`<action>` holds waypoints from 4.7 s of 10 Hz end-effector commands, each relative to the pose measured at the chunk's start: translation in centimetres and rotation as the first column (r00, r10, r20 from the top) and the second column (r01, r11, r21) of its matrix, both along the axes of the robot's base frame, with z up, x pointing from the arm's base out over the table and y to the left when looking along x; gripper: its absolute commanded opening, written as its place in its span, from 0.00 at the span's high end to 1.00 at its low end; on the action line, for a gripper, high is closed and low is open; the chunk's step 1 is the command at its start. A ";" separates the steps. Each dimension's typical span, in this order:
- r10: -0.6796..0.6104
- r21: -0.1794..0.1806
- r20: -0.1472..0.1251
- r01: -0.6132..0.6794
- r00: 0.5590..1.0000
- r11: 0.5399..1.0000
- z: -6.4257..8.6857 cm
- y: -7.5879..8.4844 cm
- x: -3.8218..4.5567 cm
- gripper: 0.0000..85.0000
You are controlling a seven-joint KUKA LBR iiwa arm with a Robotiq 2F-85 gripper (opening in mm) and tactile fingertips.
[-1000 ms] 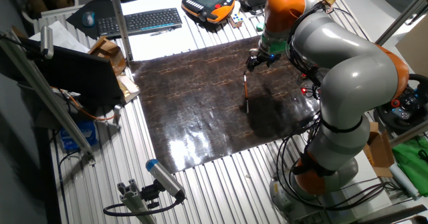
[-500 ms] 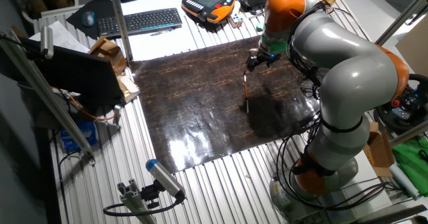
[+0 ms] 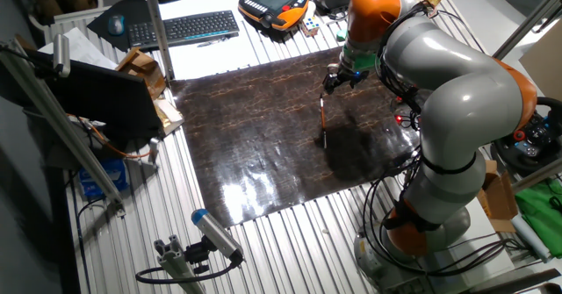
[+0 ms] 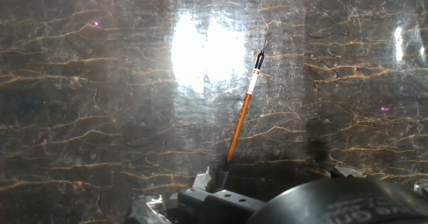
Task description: Place the brush on the pen rack
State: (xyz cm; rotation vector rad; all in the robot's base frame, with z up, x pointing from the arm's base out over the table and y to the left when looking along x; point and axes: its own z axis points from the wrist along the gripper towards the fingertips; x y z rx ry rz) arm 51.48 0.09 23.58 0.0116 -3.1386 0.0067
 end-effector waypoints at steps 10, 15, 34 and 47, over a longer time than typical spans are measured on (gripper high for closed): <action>0.302 -0.078 -0.324 -0.343 0.897 0.936 0.0 0.0 0.01 0.99; 0.249 -0.096 -0.308 -0.290 0.918 0.952 0.0 0.0 0.01 0.99; -0.246 -0.047 -0.050 0.243 0.968 0.969 -9.8 2.8 1.19 0.51; -0.209 0.010 -0.023 0.209 0.978 0.978 -15.5 1.2 2.46 0.48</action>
